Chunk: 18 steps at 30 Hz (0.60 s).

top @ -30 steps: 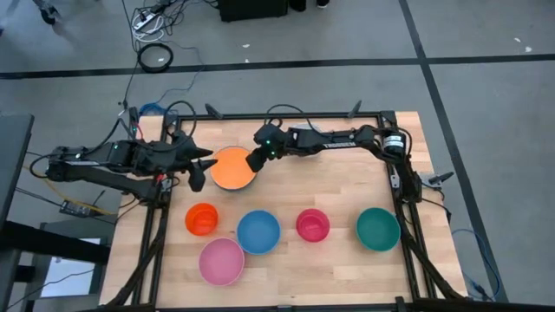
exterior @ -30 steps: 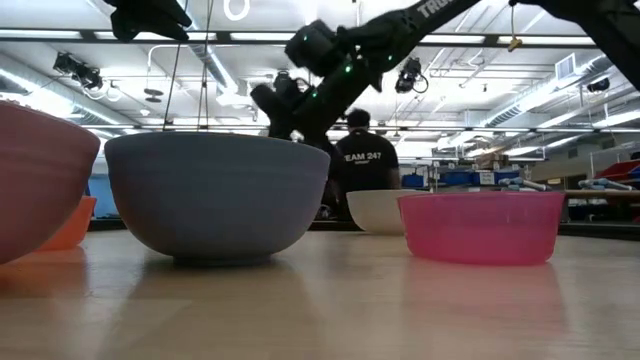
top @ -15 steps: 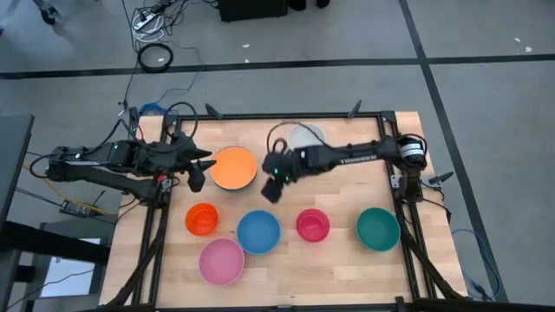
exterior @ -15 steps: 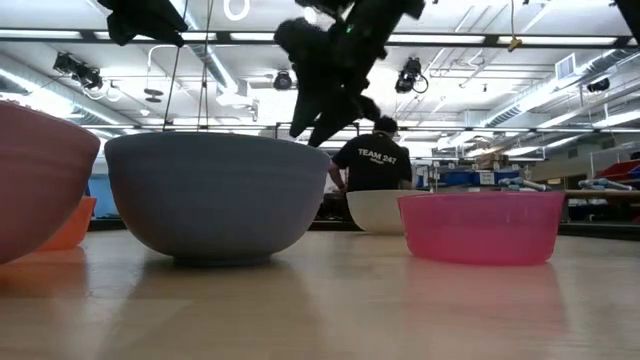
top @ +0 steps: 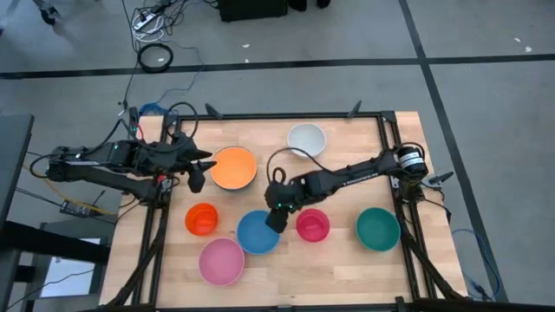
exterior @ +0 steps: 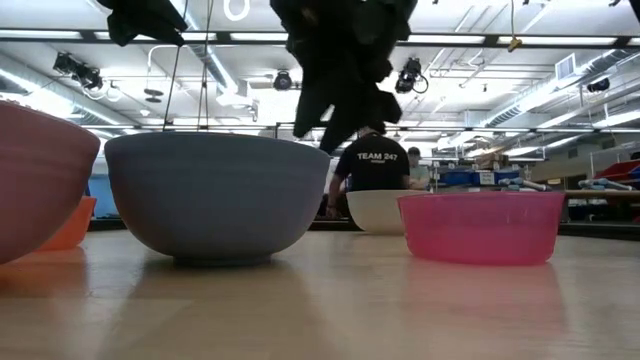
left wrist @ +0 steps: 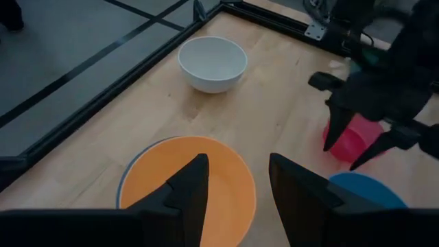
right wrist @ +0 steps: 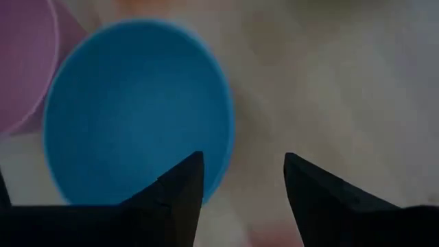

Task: Nest bowls inside each other
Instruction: Stack the blue bowl on top of the yellow bowl

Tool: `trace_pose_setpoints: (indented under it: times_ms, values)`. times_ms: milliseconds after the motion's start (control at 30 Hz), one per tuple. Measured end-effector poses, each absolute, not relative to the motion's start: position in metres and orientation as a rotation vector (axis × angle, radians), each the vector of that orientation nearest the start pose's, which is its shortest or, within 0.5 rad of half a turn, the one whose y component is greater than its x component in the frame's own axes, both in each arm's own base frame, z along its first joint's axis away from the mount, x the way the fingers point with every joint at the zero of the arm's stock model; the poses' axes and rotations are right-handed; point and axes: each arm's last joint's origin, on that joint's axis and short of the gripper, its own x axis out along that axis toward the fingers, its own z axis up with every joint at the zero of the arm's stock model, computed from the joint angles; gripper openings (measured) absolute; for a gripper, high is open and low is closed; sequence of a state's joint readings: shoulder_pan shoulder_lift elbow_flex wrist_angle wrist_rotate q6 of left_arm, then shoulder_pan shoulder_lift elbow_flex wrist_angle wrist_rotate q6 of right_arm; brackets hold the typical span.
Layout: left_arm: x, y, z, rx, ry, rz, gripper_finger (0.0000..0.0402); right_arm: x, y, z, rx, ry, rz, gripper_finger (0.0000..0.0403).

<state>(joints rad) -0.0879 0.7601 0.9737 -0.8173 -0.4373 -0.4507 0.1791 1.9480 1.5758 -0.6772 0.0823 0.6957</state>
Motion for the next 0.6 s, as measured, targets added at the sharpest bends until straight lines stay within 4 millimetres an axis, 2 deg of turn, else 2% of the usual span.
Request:
trace_pose_setpoints:
  times_ms: [200,333,600]
  values:
    - [0.133,0.000,0.343,-0.278,0.495,0.456,0.0162,0.415,0.086,0.217,0.516,0.993,-0.288,0.0190]
    - [0.134,-0.001,0.343,-0.275,0.496,0.444,0.0162,0.417,0.088,0.212,0.526,0.990,-0.304,0.0190]
    - [0.134,-0.005,0.343,-0.273,0.498,0.418,0.0162,0.425,0.089,0.180,0.520,1.044,-0.352,0.0189]
